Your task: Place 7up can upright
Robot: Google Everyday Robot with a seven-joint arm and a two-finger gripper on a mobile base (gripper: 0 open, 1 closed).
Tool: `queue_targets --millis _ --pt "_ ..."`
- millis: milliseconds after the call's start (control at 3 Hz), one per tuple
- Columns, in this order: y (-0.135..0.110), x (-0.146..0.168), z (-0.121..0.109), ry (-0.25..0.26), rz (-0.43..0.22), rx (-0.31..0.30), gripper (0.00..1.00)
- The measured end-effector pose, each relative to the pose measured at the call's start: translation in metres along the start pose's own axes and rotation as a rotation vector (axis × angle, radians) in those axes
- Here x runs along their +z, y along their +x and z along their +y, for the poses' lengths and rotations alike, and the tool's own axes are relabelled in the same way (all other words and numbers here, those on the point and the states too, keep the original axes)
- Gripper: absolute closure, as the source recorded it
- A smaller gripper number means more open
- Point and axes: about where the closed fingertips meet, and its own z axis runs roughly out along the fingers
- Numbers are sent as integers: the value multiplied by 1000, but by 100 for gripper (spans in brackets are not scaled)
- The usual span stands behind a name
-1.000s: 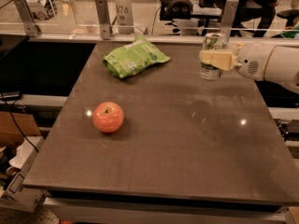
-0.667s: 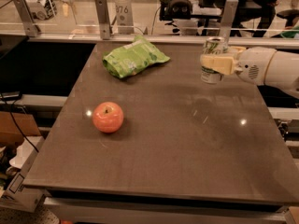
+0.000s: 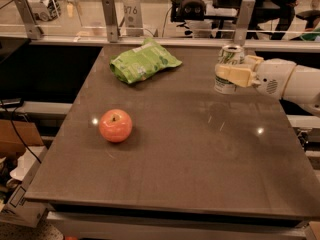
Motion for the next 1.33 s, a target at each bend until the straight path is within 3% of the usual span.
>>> queue_targets --millis 667,1333 --pt "-14 0 -3 19 32 22 100" --pt "-23 -1 -5 29 67 17 61"
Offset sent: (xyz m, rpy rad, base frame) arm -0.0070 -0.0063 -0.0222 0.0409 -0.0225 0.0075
